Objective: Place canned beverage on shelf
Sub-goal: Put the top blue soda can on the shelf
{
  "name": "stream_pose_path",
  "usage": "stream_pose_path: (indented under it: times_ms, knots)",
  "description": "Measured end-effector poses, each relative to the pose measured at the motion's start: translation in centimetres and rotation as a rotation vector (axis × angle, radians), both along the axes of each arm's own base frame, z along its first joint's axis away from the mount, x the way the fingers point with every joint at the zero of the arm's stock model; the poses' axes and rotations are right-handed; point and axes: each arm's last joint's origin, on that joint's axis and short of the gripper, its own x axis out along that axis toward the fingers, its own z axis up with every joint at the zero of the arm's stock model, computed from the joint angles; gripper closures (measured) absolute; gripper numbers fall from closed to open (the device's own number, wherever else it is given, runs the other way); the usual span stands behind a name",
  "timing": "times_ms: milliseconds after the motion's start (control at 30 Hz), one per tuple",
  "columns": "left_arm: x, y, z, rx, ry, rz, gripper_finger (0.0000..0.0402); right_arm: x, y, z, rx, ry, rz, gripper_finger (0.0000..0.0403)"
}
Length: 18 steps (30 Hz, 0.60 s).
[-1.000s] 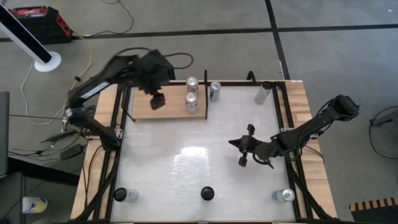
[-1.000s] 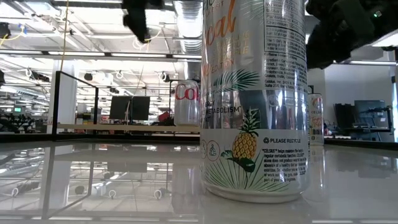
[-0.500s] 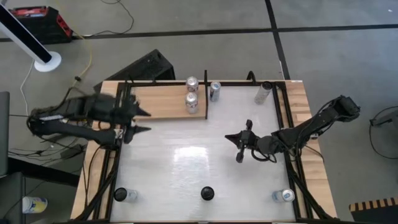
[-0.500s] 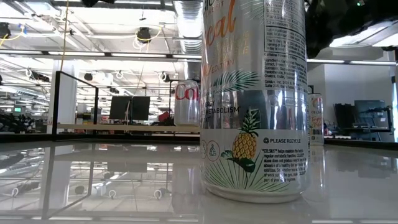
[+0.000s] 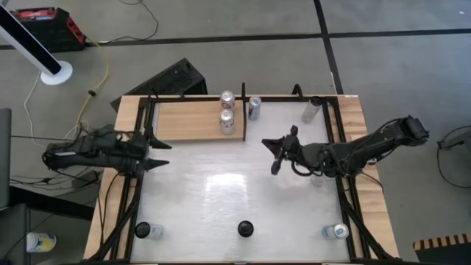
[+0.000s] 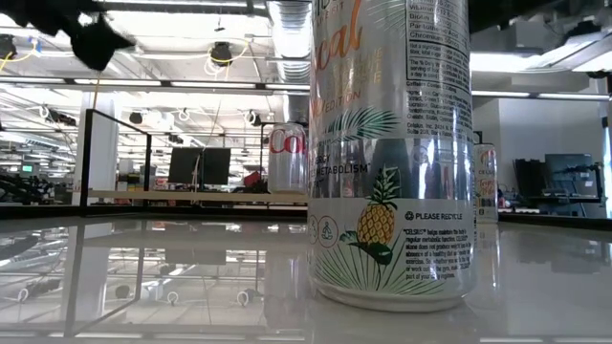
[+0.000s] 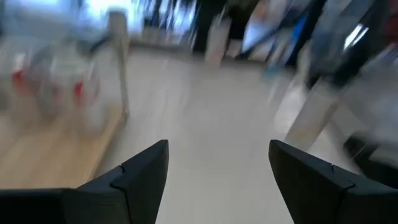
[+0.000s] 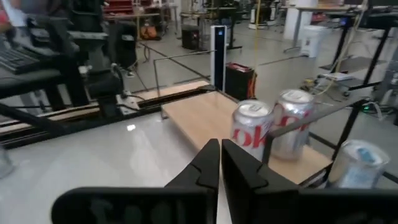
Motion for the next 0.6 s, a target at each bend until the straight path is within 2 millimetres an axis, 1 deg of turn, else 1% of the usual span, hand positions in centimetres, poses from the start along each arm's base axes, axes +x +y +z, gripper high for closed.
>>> stream_pose_path:
  times_ms: [133, 200, 300, 367, 433, 500, 600]
  knots:
    - [-1.1, 0.0, -0.3, -0.005, -0.087, -0.005, 0.0141, 0.5, -1.3, 1.4, 0.010, 0.075, -0.058, 0.0340]
    - [-1.9, 0.1, -0.2, -0.004, -0.128, 0.020, 0.0141, 0.6, -2.5, 2.4, 0.045, 0.105, -0.110, 0.0328]
    - [-2.7, 0.3, 0.0, 0.015, -0.166, 0.067, 0.0141, 0.8, -5.0, 3.5, 0.106, 0.178, -0.142, 0.0299]
    - [-2.8, 0.4, 0.1, 0.064, -0.143, 0.099, 0.0141, 1.1, -7.1, 3.9, 0.147, 0.220, -0.167, 0.0274]
    - [-2.8, 0.5, 0.0, 0.113, -0.110, 0.127, 0.0141, 1.1, -9.2, 3.9, 0.183, 0.276, -0.200, 0.0244]
    - [-2.6, 0.6, 0.0, 0.118, -0.096, 0.179, 0.0141, 1.4, -11.7, 4.2, 0.225, 0.261, -0.210, 0.0213]
    - [-2.5, 0.7, 0.0, 0.107, -0.088, 0.218, 0.0141, 1.7, -15.4, 3.5, 0.298, 0.299, -0.188, 0.0166]
